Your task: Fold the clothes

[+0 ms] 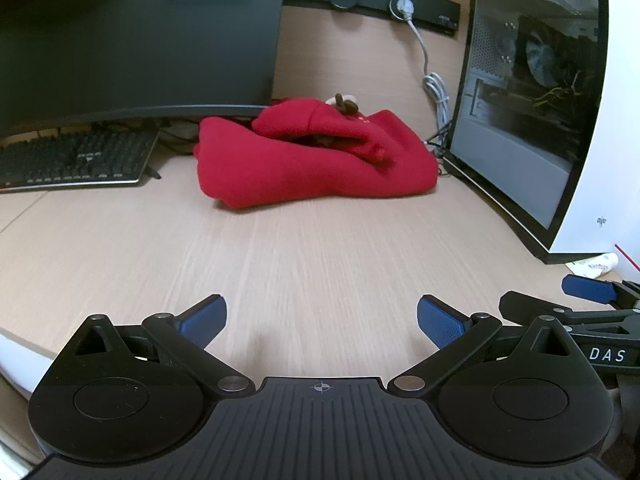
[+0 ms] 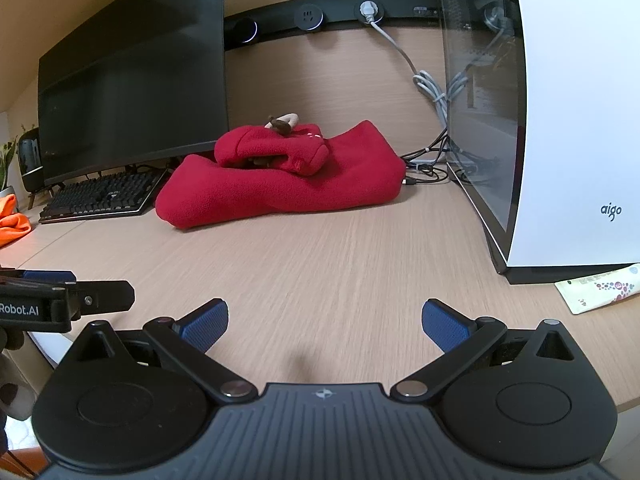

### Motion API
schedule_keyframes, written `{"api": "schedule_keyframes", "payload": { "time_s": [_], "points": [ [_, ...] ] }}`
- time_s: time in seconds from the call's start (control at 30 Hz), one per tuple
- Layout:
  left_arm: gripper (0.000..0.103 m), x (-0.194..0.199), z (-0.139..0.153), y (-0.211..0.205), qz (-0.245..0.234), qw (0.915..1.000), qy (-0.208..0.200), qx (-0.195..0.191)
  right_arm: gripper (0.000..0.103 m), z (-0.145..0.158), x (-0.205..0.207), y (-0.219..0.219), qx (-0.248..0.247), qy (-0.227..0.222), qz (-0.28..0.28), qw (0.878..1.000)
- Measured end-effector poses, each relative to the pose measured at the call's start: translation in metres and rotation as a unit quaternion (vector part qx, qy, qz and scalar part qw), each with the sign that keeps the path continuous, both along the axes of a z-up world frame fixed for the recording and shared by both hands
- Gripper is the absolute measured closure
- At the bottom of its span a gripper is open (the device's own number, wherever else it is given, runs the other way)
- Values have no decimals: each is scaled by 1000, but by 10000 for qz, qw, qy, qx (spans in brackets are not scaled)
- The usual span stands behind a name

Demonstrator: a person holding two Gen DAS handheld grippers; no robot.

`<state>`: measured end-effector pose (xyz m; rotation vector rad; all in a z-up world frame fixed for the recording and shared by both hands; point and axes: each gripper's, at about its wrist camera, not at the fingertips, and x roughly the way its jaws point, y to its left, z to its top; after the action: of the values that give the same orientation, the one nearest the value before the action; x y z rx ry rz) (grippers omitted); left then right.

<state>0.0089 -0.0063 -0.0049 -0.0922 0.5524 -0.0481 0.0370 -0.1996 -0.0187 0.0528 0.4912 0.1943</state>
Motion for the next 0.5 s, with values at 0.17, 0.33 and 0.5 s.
{"api": "schedule_keyframes", "payload": {
  "time_s": [0.17, 0.33, 0.5],
  "points": [
    [0, 0, 1, 0, -1, 10000, 21, -4, 0, -1, 0, 0, 10, 16, -5, 10000],
    [0, 0, 0, 0, -18, 10000, 34, -11, 0, -1, -1, 0, -16, 23, -41, 10000],
    [0, 3, 0, 0, -19, 10000, 41, -50, 0, -1, -3, -2, -71, 29, -76, 9999]
  ]
}}
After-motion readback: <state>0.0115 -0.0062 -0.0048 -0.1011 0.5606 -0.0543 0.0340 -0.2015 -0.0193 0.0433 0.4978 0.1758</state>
